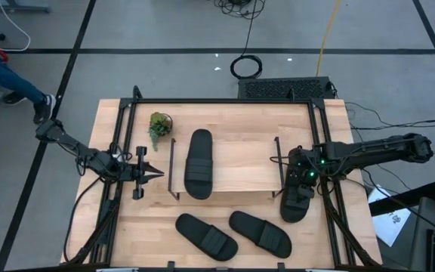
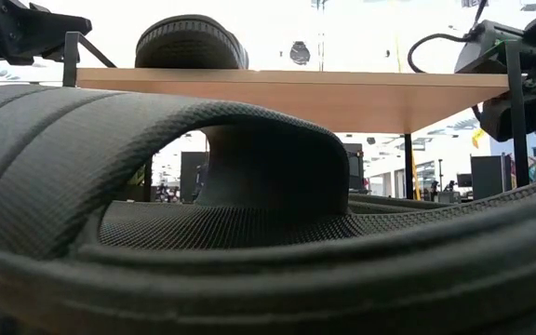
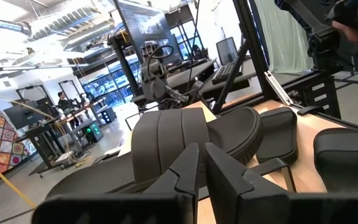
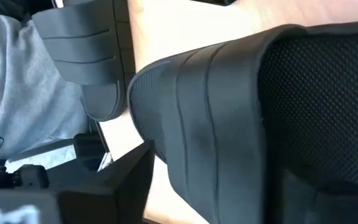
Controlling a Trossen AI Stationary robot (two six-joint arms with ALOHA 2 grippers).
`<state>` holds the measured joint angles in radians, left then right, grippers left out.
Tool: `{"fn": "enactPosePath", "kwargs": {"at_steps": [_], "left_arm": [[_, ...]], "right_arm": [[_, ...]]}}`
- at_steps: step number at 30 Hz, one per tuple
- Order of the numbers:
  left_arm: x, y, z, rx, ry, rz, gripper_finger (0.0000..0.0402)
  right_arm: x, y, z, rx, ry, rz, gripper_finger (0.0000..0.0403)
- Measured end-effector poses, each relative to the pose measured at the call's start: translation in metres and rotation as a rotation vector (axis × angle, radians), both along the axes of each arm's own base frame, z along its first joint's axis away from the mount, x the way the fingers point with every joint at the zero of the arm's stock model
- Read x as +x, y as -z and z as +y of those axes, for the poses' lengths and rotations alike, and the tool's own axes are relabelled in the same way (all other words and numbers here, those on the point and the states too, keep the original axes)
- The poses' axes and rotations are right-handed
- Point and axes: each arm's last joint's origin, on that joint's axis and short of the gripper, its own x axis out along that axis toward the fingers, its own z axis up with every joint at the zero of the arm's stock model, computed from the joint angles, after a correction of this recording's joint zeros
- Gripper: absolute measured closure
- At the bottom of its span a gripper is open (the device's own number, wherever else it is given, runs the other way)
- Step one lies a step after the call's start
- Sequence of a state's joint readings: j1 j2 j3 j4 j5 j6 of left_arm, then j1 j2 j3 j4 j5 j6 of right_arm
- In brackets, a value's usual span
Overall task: Pick and place slides into the shelf
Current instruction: Put the black slipper on the shelf
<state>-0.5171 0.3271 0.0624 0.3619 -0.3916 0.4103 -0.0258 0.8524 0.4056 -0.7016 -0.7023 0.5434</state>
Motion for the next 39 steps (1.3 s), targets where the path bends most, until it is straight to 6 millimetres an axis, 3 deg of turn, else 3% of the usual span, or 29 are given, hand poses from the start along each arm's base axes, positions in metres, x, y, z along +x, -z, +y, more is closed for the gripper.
{"fn": "enactPosePath", "kwargs": {"at_steps": [3, 10, 15, 19, 29, 39], "left_arm": [[0.0, 0.0, 0.0, 0.0, 0.0, 0.0, 0.0369], [0.0, 0.0, 0.0, -0.005, 0.0, 0.0, 0.0369], [0.0, 0.0, 0.0, -0.01, 0.001, 0.001, 0.0369], [0.0, 0.0, 0.0, -0.021, 0.002, 0.002, 0.0369], [0.0, 0.0, 0.0, -0.023, 0.002, 0.002, 0.0369], [0.0, 0.0, 0.0, -0.027, 0.002, 0.003, 0.0369]], "right_arm": [[-0.001, 0.001, 0.001, -0.013, 0.004, 0.01, 0.022], [0.0, 0.001, 0.002, -0.006, -0.002, 0.008, 0.0385], [-0.003, -0.002, 0.001, -0.011, -0.001, -0.015, 0.0395], [-0.004, -0.018, 0.001, -0.027, -0.001, -0.04, 0.0397], [-0.021, -0.087, -0.002, -0.193, -0.03, -0.049, 0.0399], [-0.026, -0.151, -0.002, -0.251, -0.108, -0.35, 0.0399]]}}
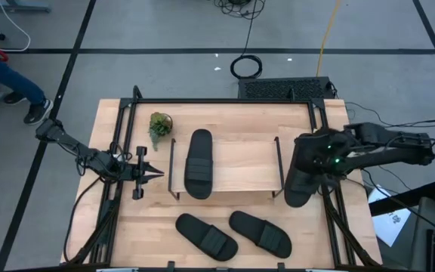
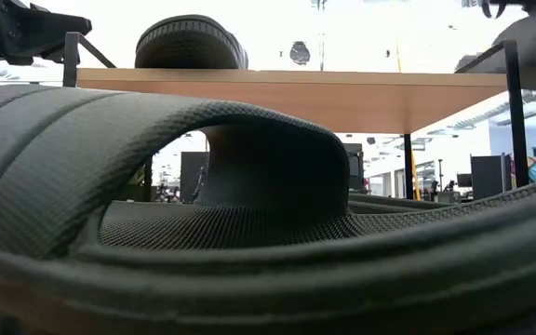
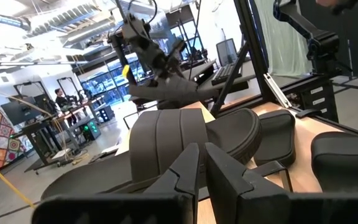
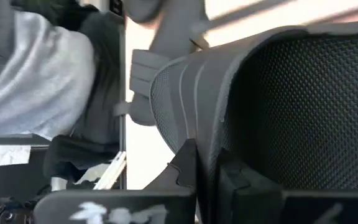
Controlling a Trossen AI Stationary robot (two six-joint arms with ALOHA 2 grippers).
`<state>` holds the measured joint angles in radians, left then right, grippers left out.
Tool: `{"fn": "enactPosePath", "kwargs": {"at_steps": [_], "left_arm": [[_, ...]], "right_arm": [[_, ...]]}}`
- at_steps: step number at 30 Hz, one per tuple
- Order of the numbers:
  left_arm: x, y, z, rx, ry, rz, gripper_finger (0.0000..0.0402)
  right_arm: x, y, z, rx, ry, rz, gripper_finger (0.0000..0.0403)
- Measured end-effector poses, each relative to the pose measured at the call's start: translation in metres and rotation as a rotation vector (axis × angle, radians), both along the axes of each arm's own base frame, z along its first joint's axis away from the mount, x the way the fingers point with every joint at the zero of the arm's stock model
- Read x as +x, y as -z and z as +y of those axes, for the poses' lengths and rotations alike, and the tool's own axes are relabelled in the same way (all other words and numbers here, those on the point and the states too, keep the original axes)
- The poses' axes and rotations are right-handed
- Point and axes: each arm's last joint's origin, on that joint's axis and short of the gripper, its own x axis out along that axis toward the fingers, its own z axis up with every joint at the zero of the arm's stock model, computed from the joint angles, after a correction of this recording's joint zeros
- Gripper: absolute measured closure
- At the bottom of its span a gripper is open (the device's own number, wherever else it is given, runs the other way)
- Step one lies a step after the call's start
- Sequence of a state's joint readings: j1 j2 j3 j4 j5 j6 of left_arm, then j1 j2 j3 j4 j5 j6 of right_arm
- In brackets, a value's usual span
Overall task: Pick and place slides into the shelf
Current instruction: Put the black slipper on the shelf
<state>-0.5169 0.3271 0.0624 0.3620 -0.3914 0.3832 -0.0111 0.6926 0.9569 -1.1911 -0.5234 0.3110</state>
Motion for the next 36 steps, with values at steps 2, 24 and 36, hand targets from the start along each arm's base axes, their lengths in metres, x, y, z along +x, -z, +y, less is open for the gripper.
{"fn": "enactPosePath", "kwargs": {"at_steps": [2, 24, 36], "left_arm": [[0.0, 0.0, 0.0, 0.001, 0.0, 0.001, 0.0369], [0.0, 0.003, 0.0, 0.011, 0.0, 0.025, 0.0369], [0.0, 0.003, 0.0, 0.009, 0.0, 0.026, 0.0369]], "right_arm": [[-0.003, -0.01, 0.0, -0.007, -0.012, -0.021, 0.0399], [0.037, -0.095, -0.007, -0.426, -0.07, -0.659, 0.0398], [0.14, -0.099, -0.026, -0.216, -0.266, -0.283, 0.0397]]}}
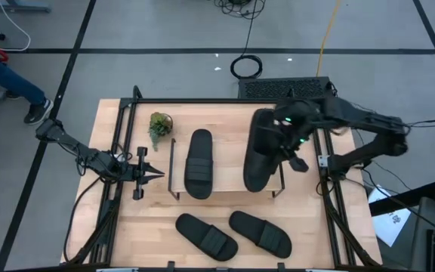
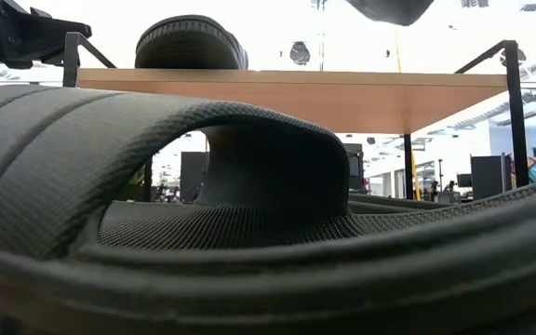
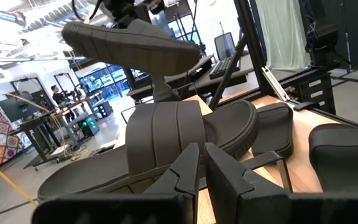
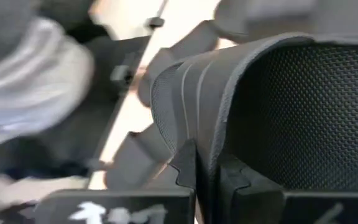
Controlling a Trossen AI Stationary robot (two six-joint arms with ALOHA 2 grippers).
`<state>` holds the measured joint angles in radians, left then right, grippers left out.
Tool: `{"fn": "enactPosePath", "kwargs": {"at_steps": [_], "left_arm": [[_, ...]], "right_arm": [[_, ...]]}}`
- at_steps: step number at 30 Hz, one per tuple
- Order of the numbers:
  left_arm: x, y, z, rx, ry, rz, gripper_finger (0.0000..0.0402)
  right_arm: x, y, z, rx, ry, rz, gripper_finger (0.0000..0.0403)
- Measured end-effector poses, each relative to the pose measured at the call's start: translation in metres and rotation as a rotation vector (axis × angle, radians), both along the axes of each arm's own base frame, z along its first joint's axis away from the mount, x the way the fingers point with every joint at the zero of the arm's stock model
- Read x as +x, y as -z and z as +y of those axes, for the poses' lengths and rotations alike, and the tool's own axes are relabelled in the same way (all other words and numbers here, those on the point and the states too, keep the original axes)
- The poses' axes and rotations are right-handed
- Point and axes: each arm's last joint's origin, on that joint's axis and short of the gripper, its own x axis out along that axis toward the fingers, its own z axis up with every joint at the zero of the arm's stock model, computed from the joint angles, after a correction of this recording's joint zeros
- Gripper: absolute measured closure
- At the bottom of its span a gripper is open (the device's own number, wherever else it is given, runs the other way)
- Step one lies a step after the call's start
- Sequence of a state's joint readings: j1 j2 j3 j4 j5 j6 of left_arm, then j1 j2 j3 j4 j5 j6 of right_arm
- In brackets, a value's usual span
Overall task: Pick and place slides into the shelf
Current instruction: Put the black slipper on the shelf
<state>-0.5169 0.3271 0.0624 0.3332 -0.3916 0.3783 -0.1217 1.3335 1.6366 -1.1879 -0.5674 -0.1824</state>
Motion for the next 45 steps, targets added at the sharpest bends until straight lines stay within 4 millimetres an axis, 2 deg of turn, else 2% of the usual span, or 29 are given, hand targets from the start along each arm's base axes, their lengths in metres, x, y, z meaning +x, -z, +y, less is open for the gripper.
{"fn": "enactPosePath", "kwargs": {"at_steps": [4, 11, 18, 26, 37, 45], "left_arm": [[0.0, 0.0, 0.0, -0.003, 0.0, 0.0, 0.0369], [0.0, 0.0, 0.0, 0.006, 0.0, 0.004, 0.0369], [0.0, 0.002, 0.0, 0.014, 0.0, 0.015, 0.0369], [0.0, 0.002, 0.0, 0.015, 0.0, 0.015, 0.0369], [0.0, 0.002, 0.0, 0.018, 0.0, 0.019, 0.0369], [0.0, 0.002, 0.0, 0.02, 0.0, 0.021, 0.0369]], "right_arm": [[0.019, 0.006, -0.01, 0.071, -0.046, 0.093, 0.0397], [0.05, 0.031, -0.027, 0.19, -0.023, 0.207, 0.0397], [0.07, 0.055, -0.04, 0.235, 0.043, 0.31, 0.0397], [0.081, 0.069, -0.042, 0.357, 0.022, 0.36, 0.0397], [0.094, 0.087, -0.045, 0.385, 0.051, 0.445, 0.0397], [0.1, 0.094, -0.046, 0.376, 0.039, 0.436, 0.0397]]}}
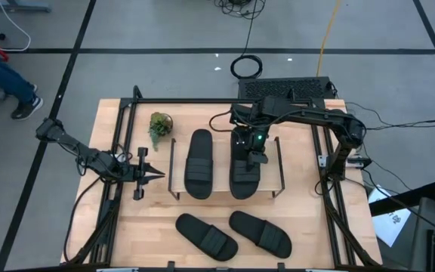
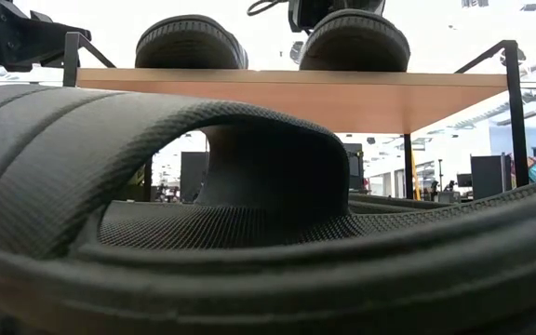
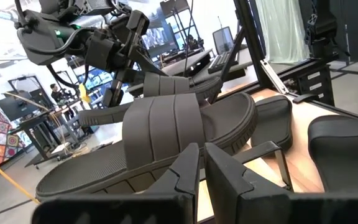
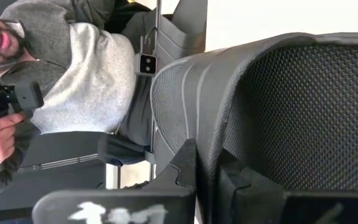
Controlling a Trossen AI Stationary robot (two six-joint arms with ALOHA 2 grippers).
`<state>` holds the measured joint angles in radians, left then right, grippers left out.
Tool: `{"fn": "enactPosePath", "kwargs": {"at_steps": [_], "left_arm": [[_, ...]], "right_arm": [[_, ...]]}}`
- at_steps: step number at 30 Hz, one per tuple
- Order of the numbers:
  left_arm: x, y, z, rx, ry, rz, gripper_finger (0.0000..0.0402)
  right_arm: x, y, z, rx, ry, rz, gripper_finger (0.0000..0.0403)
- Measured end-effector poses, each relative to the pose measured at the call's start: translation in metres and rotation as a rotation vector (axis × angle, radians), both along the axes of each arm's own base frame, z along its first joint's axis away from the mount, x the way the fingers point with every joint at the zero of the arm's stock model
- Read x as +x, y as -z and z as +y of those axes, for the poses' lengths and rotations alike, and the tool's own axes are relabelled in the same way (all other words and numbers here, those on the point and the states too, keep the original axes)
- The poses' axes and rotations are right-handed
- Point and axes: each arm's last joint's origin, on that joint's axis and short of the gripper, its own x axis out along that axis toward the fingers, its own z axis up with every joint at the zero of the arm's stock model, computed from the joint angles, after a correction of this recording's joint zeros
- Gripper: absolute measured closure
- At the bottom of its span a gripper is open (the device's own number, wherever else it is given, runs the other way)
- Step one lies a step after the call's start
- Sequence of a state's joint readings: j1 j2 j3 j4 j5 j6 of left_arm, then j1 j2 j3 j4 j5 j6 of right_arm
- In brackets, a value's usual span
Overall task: Pick and place slides into the shelf
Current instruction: Put the black slipper on the shelf
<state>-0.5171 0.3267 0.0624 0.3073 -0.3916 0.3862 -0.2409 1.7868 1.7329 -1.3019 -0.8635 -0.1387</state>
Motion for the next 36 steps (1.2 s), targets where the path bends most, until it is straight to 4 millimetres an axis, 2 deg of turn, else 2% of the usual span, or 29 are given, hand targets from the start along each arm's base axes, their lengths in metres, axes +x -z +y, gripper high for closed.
{"fn": "enactPosePath", "kwargs": {"at_steps": [13, 19, 26, 36], "left_arm": [[0.0, 0.002, 0.0, 0.01, -0.001, 0.019, 0.0369], [0.0, 0.002, 0.0, 0.01, -0.001, 0.019, 0.0369], [0.0, 0.002, 0.0, 0.007, -0.001, 0.02, 0.0369], [0.0, 0.003, 0.0, 0.008, -0.001, 0.024, 0.0369]], "right_arm": [[0.005, 0.022, -0.002, -0.005, 0.005, 0.032, 0.0396], [0.007, 0.027, -0.003, -0.02, 0.005, 0.005, 0.0376], [0.008, 0.028, -0.005, -0.105, 0.013, 0.009, 0.0322], [0.007, 0.024, -0.005, -0.175, 0.008, -0.022, 0.0194]]}}
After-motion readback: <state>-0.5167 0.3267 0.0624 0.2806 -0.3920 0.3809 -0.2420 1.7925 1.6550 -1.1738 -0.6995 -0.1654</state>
